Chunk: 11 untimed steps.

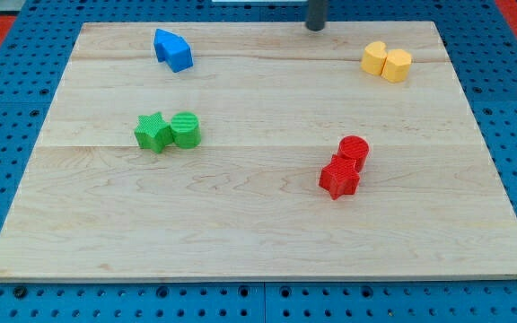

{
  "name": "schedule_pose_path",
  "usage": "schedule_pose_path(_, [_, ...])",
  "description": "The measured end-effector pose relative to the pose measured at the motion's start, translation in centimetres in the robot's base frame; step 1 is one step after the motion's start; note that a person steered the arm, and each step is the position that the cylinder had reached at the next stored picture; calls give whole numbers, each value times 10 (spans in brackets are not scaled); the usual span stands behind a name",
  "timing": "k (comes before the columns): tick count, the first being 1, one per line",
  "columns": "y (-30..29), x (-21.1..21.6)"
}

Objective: Separate the yellow hexagon and the yellow heart

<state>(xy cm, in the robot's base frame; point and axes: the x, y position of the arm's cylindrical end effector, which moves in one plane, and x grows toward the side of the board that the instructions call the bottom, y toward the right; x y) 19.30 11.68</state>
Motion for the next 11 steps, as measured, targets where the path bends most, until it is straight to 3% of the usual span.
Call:
schedule_pose_path(3, [159,26])
schedule_pose_path(4, [146,80])
schedule_pose_path(5, [145,109])
schedule_pose_path(6, [134,104])
schedule_pose_path(8, [23,98])
schedule_pose_path(11, [53,79])
